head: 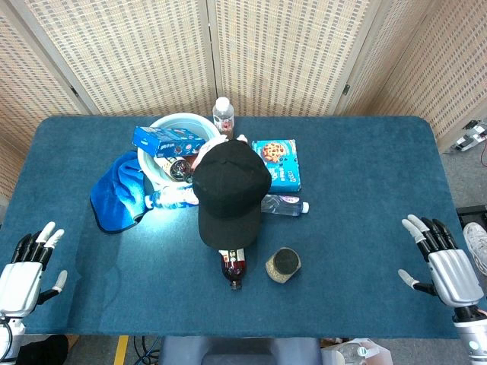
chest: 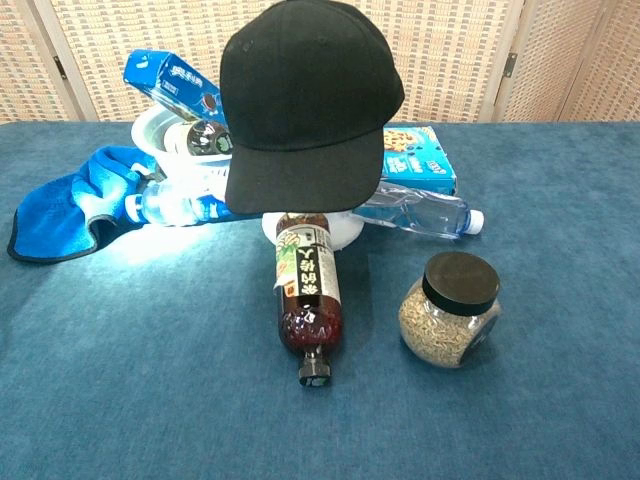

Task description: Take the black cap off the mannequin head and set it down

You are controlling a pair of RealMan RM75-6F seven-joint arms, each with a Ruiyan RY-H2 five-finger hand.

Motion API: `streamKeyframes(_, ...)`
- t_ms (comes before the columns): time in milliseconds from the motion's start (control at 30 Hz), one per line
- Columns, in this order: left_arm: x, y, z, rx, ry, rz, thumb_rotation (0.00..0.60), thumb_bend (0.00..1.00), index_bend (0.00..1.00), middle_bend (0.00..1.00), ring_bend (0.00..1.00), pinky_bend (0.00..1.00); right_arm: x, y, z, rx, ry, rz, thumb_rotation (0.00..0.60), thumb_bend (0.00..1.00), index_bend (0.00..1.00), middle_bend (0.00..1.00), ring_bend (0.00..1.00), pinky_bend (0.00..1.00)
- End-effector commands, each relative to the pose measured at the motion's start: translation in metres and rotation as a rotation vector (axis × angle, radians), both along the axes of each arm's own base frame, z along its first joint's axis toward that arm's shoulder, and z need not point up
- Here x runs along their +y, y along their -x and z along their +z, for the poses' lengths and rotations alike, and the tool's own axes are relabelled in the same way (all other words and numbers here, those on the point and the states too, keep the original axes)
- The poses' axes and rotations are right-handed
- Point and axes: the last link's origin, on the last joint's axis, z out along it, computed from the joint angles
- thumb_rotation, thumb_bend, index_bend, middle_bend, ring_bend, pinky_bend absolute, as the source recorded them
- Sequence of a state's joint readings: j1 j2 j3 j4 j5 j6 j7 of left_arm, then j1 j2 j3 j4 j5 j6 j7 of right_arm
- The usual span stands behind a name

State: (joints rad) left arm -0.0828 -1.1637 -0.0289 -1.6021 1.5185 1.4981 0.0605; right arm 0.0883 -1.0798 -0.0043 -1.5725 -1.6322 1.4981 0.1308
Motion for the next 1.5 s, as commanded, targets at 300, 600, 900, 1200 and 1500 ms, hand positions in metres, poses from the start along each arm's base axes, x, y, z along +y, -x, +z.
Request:
streamKeyframes(300,-0.002,0.0,0.001,-0.002,-0.001,0.002,0.6,0.38,0.04,0.0,0.0,0.0,-0.001,-0.003,-0.003,0.003,-0.018,0.018,0.6,0.22,0.0,0.05,0.0,0.0)
streamKeyframes(600,-0.003,0.0,0.002,-0.003,-0.006,-0.004,0.6,0.37,0.04,0.0,0.0,0.0,-0.012,-0.015,-0.003,0.016,-0.037,0.078,0.6,0.22,0.0,0.05,0.0,0.0)
streamKeyframes(900,-0.004,-0.001,0.002,-0.004,-0.003,-0.005,0.6,0.37,0.04,0.0,0.0,0.0,-0.041,-0.05,-0.016,0.047,-0.107,0.233,0.6,0.22,0.0,0.05,0.0,0.0)
streamKeyframes(1200,-0.006,-0.001,0.003,0.0,-0.006,-0.004,0.6,0.38,0.04,0.0,0.0,0.0,-0.069,-0.092,-0.041,0.057,-0.158,0.381,0.6,0.11,0.0,0.05,0.0,0.0)
streamKeyframes(1500,-0.008,-0.001,0.005,0.008,-0.009,0.003,0.6,0.38,0.04,0.0,0.0,0.0,-0.089,-0.128,-0.072,0.055,-0.166,0.505,0.6,0.0,0.09,0.07,0.0,0.0)
